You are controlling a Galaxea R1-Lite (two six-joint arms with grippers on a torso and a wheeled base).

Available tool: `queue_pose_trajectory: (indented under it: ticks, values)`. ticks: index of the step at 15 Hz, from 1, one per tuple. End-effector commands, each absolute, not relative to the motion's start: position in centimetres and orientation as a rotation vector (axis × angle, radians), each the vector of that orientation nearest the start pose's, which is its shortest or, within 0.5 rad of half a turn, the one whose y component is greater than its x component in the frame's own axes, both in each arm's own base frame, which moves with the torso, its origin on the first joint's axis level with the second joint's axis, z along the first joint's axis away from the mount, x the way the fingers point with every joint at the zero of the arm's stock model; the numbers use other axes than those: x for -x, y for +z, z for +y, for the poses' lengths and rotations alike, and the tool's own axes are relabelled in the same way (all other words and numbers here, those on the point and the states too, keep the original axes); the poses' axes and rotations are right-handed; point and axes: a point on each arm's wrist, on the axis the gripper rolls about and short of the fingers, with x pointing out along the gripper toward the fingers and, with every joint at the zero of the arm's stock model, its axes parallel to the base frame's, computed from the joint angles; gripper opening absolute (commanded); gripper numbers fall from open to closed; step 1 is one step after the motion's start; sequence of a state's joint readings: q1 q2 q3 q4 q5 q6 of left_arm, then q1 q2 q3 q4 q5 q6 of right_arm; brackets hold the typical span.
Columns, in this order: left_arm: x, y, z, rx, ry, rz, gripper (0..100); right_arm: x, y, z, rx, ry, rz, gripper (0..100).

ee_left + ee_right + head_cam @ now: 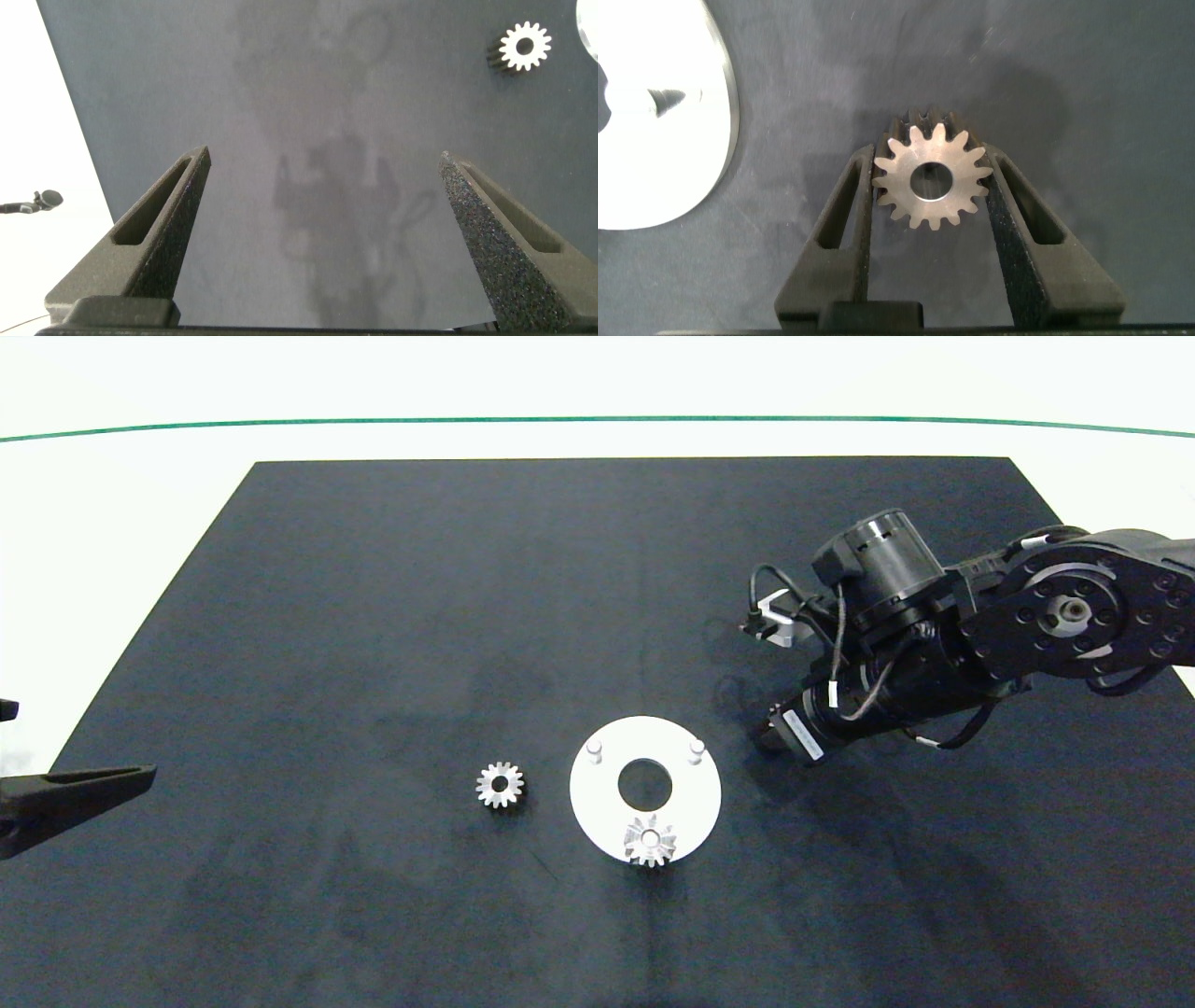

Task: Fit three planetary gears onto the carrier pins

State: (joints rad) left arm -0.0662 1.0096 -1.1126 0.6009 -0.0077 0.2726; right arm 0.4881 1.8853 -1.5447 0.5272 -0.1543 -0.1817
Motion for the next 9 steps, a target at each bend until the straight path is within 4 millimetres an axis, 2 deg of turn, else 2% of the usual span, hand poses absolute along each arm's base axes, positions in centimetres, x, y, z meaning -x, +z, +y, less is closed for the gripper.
queue_pose_trajectory:
  ticks: [1, 4, 6, 9]
  values:
    - [-9.6, 29.8, -0.7, -0.283, -0.141, 0.49, 100, -30.1, 23.4, 15.9, 0.445, 0.396, 0.766, 4]
    - [-9.6, 29.8, -0.7, -0.283, -0.141, 0.49, 100, -27.7, 25.0, 16.2, 0.484, 0.441, 0.739, 4]
    - [-9.6, 29.8, -0.7, -0.284, -0.142, 0.49, 100, -25.8, 25.9, 17.5, 0.519, 0.482, 0.707, 4]
    - [-9.6, 29.8, -0.7, -0.284, -0.142, 0.488, 100, -24.8, 26.4, 19.8, 0.568, 0.487, 0.66, 4]
